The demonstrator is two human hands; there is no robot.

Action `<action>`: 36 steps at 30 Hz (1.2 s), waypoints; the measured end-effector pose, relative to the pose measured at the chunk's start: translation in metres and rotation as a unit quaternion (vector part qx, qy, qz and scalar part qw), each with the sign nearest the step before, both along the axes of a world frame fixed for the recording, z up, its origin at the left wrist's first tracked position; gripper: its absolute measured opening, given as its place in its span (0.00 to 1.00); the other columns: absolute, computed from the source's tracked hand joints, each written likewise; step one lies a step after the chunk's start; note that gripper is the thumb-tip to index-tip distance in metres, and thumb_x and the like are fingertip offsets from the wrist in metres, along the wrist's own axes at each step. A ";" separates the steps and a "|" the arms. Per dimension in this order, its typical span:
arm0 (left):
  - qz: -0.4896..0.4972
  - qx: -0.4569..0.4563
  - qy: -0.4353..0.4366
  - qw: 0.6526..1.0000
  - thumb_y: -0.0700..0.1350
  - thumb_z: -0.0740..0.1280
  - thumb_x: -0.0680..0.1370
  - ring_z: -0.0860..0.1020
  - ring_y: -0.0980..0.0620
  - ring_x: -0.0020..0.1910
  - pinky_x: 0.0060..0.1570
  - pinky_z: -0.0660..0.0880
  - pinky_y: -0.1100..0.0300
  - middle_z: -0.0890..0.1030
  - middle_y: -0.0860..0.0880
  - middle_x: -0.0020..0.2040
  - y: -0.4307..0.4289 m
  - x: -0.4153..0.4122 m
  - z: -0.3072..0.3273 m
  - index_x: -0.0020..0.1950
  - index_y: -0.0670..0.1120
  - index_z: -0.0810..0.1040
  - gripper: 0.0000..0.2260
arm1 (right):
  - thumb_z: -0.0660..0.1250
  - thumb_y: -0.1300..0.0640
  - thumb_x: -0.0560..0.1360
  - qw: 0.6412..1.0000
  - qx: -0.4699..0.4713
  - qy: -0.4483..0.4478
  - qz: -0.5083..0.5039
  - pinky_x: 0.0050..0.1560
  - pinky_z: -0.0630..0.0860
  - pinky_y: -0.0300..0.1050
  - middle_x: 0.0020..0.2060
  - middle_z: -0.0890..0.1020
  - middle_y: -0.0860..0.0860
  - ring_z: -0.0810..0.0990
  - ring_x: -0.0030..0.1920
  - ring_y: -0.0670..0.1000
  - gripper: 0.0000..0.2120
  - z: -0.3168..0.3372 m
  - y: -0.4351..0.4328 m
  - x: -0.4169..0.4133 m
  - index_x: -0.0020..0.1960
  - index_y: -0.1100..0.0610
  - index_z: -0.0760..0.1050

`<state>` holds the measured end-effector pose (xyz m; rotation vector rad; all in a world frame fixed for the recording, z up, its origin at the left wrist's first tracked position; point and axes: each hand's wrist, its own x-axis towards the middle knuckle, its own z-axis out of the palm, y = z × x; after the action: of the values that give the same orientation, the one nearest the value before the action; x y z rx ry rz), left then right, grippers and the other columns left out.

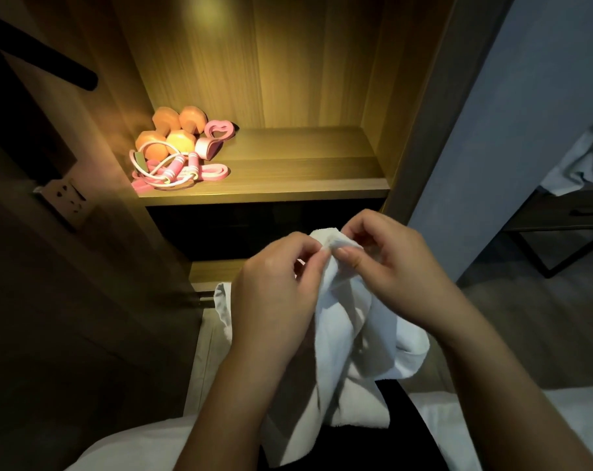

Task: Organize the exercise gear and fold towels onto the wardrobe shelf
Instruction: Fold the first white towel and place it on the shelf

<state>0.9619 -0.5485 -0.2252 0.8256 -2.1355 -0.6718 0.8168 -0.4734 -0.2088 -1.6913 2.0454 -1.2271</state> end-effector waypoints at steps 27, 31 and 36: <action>-0.051 0.050 0.019 0.997 0.55 0.68 0.76 0.76 0.60 0.39 0.38 0.72 0.59 0.79 0.56 0.38 -0.050 -0.030 0.000 0.42 0.53 0.81 0.07 | 0.66 0.49 0.78 0.995 -0.091 -0.052 0.003 0.38 0.75 0.32 0.41 0.79 0.44 0.79 0.43 0.42 0.05 0.083 -0.033 -0.065 0.46 0.48 0.79; -0.079 0.107 -0.048 0.990 0.56 0.69 0.76 0.72 0.63 0.30 0.30 0.62 0.66 0.73 0.57 0.29 -0.075 -0.028 -0.004 0.27 0.56 0.73 0.17 | 0.66 0.52 0.79 0.990 -0.122 -0.014 -0.068 0.38 0.73 0.29 0.41 0.79 0.45 0.78 0.42 0.43 0.05 0.084 -0.035 -0.077 0.48 0.52 0.79; -0.116 0.099 -0.195 0.969 0.53 0.67 0.77 0.76 0.52 0.41 0.41 0.70 0.56 0.78 0.51 0.40 -0.096 -0.029 -0.012 0.40 0.49 0.81 0.11 | 0.67 0.54 0.79 0.977 -0.162 -0.034 -0.131 0.40 0.73 0.34 0.42 0.79 0.46 0.78 0.44 0.46 0.04 0.083 -0.029 -0.094 0.50 0.53 0.78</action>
<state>0.9329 -0.6448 -0.2375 0.8775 -2.5798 -0.9168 0.7229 -0.5023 -0.1256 -1.5071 2.1738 -1.7615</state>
